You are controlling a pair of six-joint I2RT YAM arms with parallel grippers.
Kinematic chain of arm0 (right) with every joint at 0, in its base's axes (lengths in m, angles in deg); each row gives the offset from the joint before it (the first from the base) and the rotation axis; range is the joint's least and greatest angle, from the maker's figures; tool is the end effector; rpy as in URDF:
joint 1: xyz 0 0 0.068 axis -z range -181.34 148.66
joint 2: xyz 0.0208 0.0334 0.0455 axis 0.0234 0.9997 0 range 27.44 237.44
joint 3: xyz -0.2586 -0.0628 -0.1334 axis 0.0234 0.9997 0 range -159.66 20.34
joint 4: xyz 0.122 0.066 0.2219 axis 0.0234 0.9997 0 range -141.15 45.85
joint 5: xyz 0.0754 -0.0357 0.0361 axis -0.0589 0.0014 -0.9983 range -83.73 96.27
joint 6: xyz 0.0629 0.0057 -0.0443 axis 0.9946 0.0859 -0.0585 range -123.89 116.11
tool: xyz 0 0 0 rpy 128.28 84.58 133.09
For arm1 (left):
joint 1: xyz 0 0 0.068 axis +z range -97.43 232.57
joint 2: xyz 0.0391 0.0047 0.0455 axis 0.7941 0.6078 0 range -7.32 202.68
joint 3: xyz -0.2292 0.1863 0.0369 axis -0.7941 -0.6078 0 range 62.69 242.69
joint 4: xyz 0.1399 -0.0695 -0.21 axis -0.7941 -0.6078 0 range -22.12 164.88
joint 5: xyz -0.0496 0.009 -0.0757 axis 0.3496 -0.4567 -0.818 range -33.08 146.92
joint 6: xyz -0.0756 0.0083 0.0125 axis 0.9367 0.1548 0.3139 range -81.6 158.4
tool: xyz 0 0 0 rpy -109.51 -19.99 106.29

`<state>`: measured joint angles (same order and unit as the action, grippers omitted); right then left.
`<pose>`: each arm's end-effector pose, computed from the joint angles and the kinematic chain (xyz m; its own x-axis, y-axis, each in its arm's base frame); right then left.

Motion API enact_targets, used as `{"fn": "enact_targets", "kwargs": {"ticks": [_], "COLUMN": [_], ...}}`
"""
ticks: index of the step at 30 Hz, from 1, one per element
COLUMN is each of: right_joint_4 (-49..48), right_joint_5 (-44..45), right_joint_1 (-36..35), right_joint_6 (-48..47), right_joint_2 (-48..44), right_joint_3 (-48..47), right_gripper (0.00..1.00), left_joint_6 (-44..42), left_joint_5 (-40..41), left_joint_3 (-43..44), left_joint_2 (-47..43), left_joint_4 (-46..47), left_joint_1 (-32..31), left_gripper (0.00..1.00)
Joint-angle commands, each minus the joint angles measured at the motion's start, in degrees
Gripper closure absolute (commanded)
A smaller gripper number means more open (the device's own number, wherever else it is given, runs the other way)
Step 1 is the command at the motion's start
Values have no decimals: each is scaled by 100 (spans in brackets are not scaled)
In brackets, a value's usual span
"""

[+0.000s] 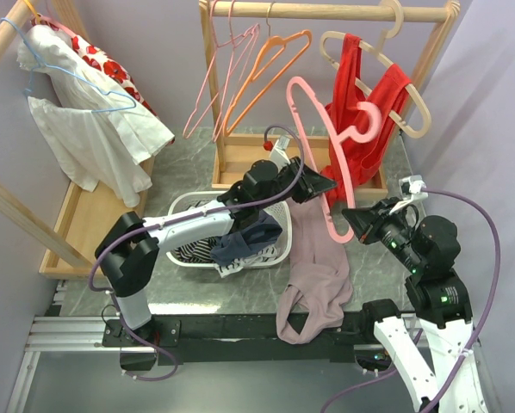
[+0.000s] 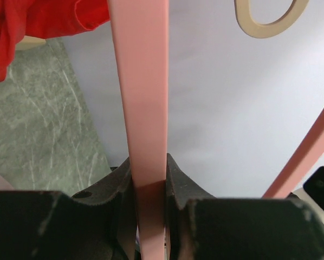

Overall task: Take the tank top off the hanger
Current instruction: Place the hanger at the clothesline.

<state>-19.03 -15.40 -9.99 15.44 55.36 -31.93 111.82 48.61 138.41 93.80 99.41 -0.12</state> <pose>0.0918 0.0384 0.3866 -0.2922 0.2667 -0.9184 -0.4288 0.8218 0.3751 0.2726 -0.3733 0.3446 -0.8410 -0.4612 -0.2831 0.2407 0.1497 -0.9590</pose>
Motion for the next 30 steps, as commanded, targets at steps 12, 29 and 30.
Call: {"fn": "enact_targets", "kwargs": {"ticks": [12,29,30], "right_joint_4": [-30,699,830], "right_joint_5": [882,1727,1771], "right_joint_1": [-6,-208,-243], "right_joint_6": [-237,-922,-957], "right_joint_2": [556,3068,3192], "right_joint_3": [-986,-3735,-3886], "right_gripper": [100,100,100], "left_joint_6": [49,-3782,-3844], "left_joint_5": [-865,199,173], "left_joint_3": [75,-629,-672], "left_joint_2": [251,-1560,-1682], "left_joint_4": [763,-1056,-1091], "left_joint_1": [267,162,153], "left_gripper": [24,17,17]}}
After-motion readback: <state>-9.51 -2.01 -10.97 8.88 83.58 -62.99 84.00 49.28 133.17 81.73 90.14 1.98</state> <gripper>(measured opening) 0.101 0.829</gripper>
